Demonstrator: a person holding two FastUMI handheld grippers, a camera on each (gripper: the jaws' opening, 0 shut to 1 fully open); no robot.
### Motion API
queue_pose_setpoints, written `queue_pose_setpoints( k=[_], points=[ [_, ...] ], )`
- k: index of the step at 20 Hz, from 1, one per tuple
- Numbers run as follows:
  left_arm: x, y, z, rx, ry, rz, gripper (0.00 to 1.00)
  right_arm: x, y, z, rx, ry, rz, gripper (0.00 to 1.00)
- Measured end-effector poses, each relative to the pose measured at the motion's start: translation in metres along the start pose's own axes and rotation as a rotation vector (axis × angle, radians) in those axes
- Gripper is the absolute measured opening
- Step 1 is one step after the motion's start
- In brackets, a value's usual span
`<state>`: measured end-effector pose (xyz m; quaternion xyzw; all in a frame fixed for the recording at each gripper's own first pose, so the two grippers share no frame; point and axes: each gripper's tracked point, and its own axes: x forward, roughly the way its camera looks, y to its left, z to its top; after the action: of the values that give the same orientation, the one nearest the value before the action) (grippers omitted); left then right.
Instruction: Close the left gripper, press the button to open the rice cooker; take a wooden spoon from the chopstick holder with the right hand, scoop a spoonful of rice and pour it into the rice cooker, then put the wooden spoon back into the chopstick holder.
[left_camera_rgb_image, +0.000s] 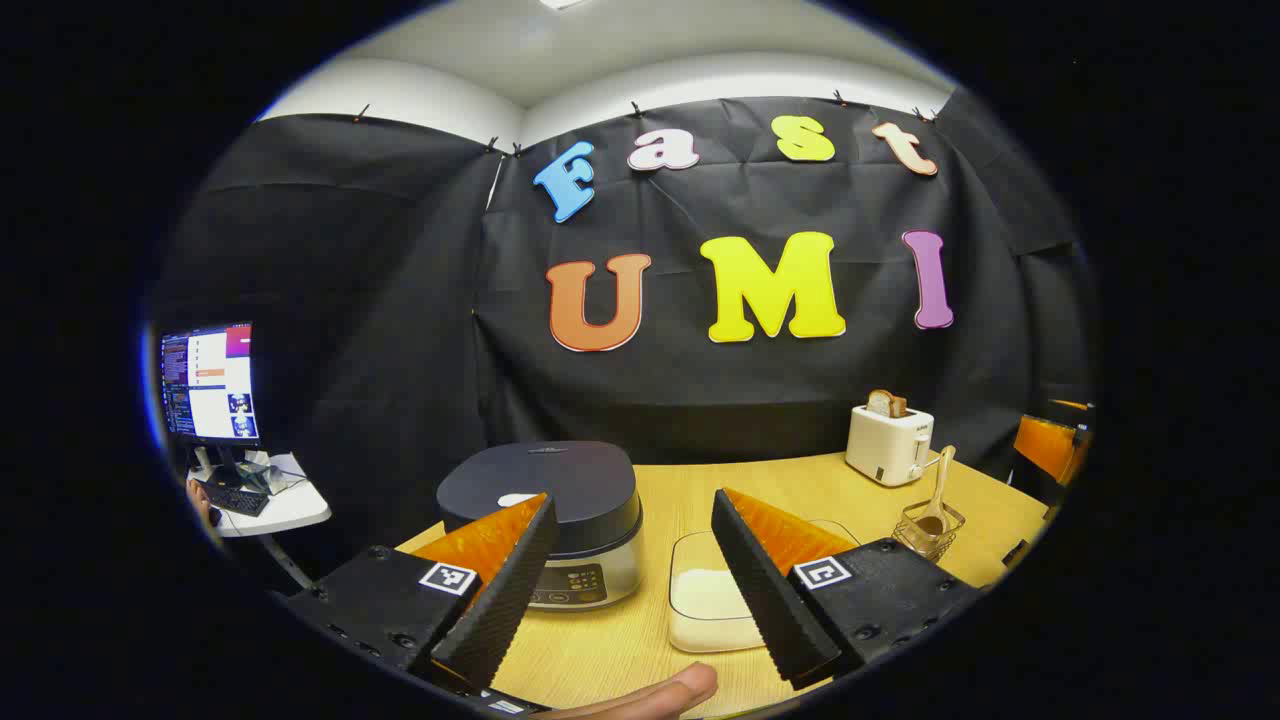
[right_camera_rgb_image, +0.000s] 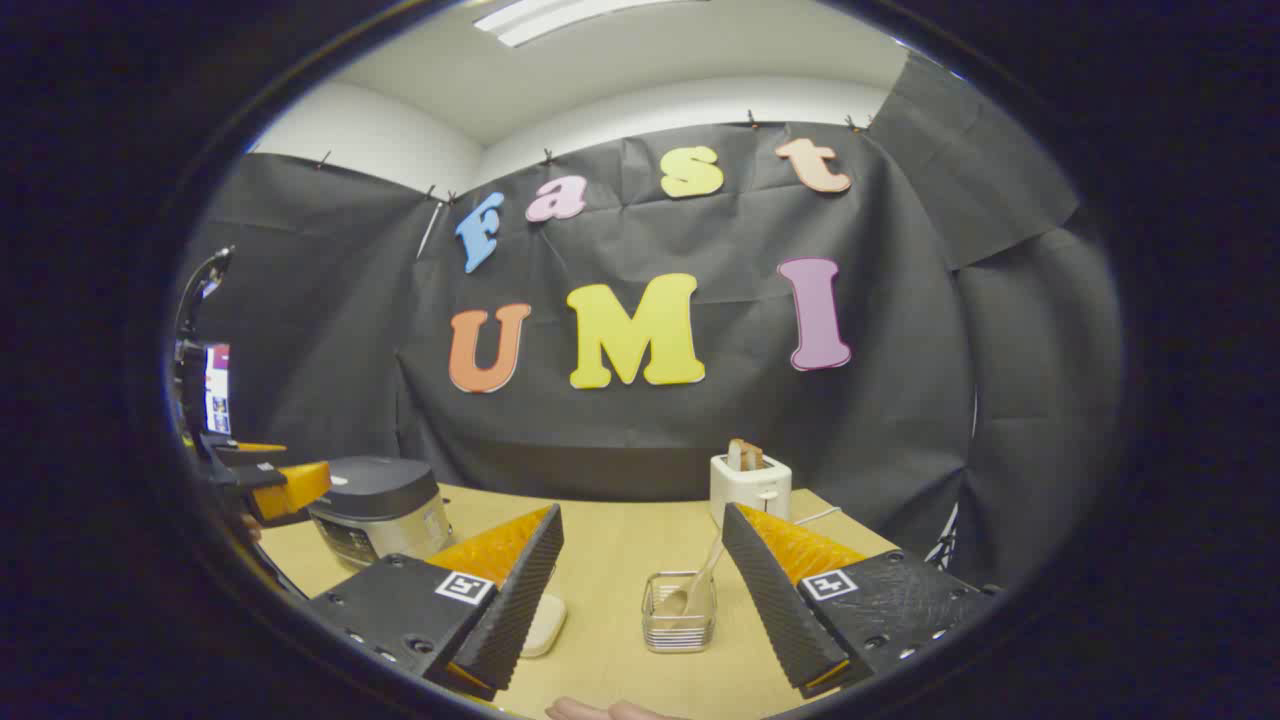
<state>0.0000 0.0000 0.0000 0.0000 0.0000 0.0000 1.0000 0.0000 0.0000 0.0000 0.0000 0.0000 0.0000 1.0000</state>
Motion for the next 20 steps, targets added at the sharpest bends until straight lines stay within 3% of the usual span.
queue_pose_setpoints(
  k=[1, 5, 10, 12, 15, 17, 18, 20],
  points=[
    [-0.001, 0.002, 0.000, -0.001, -0.004, 0.000, 0.99, -0.001, -0.003, 0.002, -0.002, -0.005, -0.003, 0.95],
    [0.001, -0.003, -0.004, 0.010, 0.008, -0.028, 0.99, 0.002, -0.019, 0.003, 0.009, -0.006, -0.028, 0.94],
    [0.002, -0.003, -0.004, 0.018, 0.005, -0.008, 0.99, 0.005, -0.018, 0.003, 0.019, -0.003, -0.013, 1.00],
    [0.002, -0.005, -0.007, 0.017, 0.013, -0.018, 0.99, 0.006, -0.020, 0.001, 0.023, 0.003, -0.012, 0.95],
    [0.003, 0.003, -0.005, 0.013, 0.004, -0.011, 0.98, 0.007, -0.022, 0.000, 0.031, 0.012, -0.014, 0.99],
    [0.008, 0.019, -0.004, 0.000, 0.004, 0.036, 0.95, 0.008, -0.026, 0.002, 0.041, 0.011, -0.023, 0.95],
    [0.012, 0.026, -0.005, 0.006, 0.020, 0.058, 0.92, 0.008, -0.027, 0.000, 0.045, 0.013, -0.026, 1.00],
    [0.023, 0.031, -0.005, 0.005, 0.063, 0.050, 0.87, 0.009, -0.027, -0.001, 0.048, 0.020, -0.022, 0.95]
  ],
)
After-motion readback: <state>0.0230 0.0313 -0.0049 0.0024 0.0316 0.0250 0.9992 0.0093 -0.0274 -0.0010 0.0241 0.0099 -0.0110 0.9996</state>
